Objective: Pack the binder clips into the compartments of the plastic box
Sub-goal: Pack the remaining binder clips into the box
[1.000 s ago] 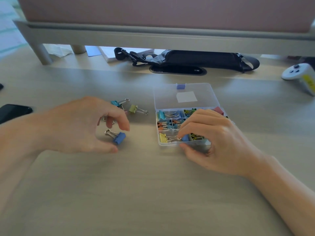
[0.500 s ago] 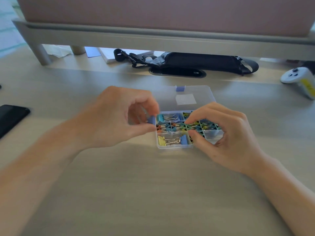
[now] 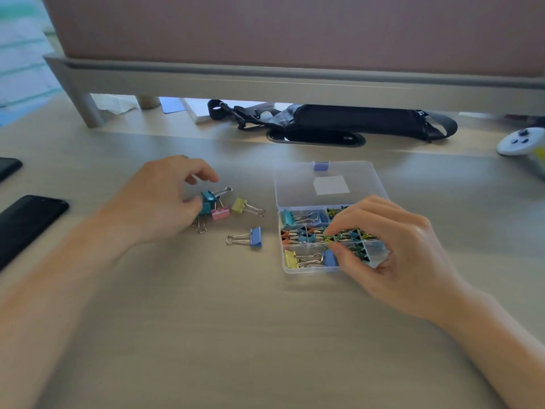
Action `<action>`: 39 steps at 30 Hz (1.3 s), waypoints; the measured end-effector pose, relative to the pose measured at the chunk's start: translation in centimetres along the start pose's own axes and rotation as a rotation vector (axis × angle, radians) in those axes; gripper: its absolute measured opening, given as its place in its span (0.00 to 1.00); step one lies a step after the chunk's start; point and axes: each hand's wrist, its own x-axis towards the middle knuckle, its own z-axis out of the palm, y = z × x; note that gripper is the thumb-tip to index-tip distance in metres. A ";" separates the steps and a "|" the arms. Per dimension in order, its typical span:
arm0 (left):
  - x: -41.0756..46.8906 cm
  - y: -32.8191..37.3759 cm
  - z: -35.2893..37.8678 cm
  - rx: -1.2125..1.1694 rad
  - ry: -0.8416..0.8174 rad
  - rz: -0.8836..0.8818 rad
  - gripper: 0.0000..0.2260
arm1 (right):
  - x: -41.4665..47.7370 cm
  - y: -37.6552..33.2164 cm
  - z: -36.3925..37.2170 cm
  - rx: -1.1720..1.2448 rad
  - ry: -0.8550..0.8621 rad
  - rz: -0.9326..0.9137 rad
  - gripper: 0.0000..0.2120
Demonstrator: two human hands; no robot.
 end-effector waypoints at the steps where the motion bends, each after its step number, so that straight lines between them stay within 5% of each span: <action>1: 0.0 -0.2 0.3 0.026 -0.033 -0.013 0.17 | 0.0 0.0 0.0 0.001 -0.001 0.000 0.06; 17: 0.3 1.5 1.2 -0.035 -0.145 0.013 0.05 | 0.2 -0.3 -0.1 0.004 0.006 0.005 0.04; 24: 0.7 1.3 1.5 -0.167 -0.095 0.001 0.12 | 0.6 -0.6 -0.5 0.071 0.047 0.068 0.06; 28: -0.2 3.7 0.3 -0.640 0.000 0.037 0.21 | 1.2 -1.0 -1.0 0.212 0.059 0.185 0.06; 31: -2.0 7.9 1.0 -0.914 -0.135 0.224 0.18 | 1.7 -1.6 -1.1 0.569 -0.015 0.332 0.12; 34: -3.1 9.7 3.0 -0.998 -0.126 0.293 0.09 | 2.1 -2.3 -1.4 0.819 -0.025 0.407 0.15; 39: -3.7 9.9 4.3 -0.901 0.039 0.314 0.05 | 2.1 -2.2 -1.8 0.898 -0.049 0.496 0.16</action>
